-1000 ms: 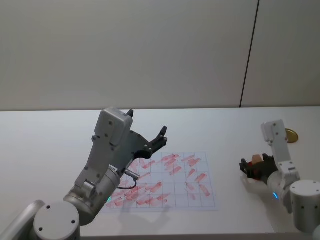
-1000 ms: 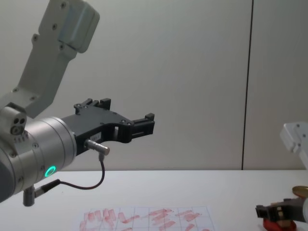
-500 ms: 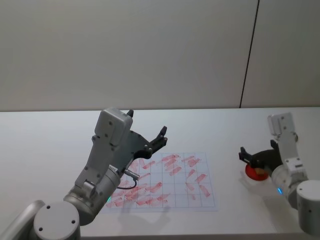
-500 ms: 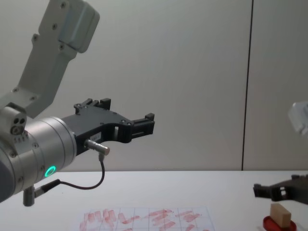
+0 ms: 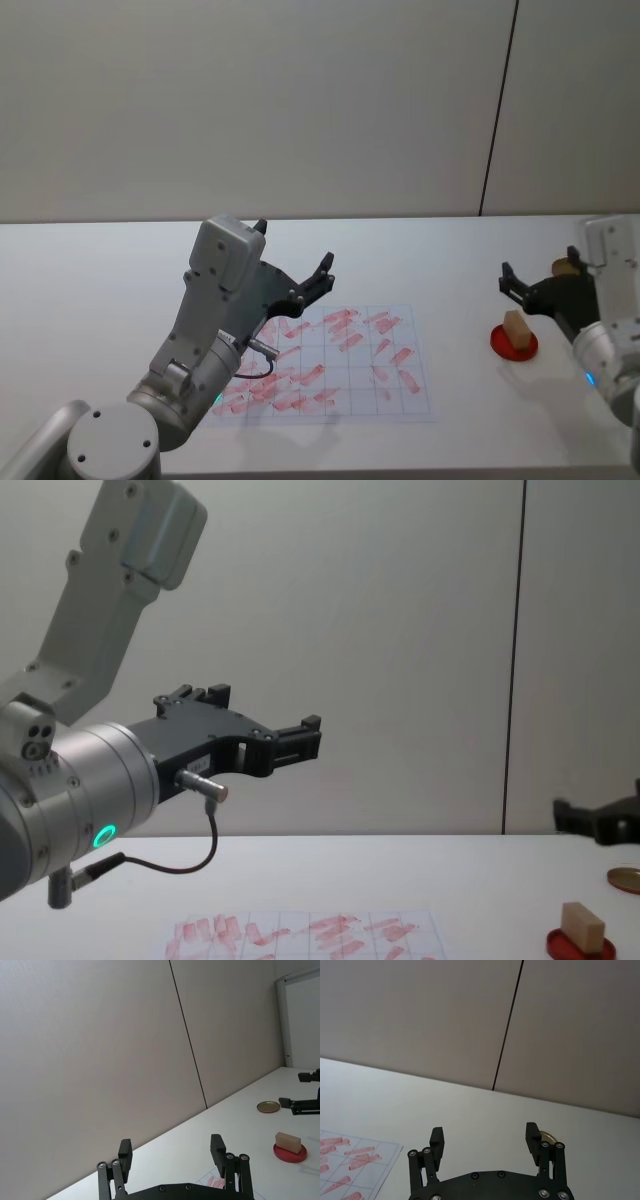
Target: Use the one hand to pick up the stamp and affix it onto the A4 paper.
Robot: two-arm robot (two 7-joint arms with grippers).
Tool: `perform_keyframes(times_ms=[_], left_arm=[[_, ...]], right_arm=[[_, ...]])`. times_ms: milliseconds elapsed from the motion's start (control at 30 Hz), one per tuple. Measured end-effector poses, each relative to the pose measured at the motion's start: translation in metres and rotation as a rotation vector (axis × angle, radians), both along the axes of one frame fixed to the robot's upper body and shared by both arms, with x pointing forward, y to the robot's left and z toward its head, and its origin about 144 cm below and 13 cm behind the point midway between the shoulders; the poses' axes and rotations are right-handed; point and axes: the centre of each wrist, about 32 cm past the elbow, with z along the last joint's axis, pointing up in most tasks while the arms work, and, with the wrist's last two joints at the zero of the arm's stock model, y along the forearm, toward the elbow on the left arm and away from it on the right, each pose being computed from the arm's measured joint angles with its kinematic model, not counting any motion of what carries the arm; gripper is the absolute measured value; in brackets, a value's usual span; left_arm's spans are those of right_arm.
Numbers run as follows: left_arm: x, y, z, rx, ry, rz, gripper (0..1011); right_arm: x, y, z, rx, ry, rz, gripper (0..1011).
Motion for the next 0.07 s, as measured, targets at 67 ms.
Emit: perform_keyframes(times_ms=[67], left_arm=[[0.0000,0.0000,0.0000,0.000,0.000,0.000,993]], right_arm=[[-0.0028,-0.0022,0.0016,-0.001,-0.017,0.002,1001]])
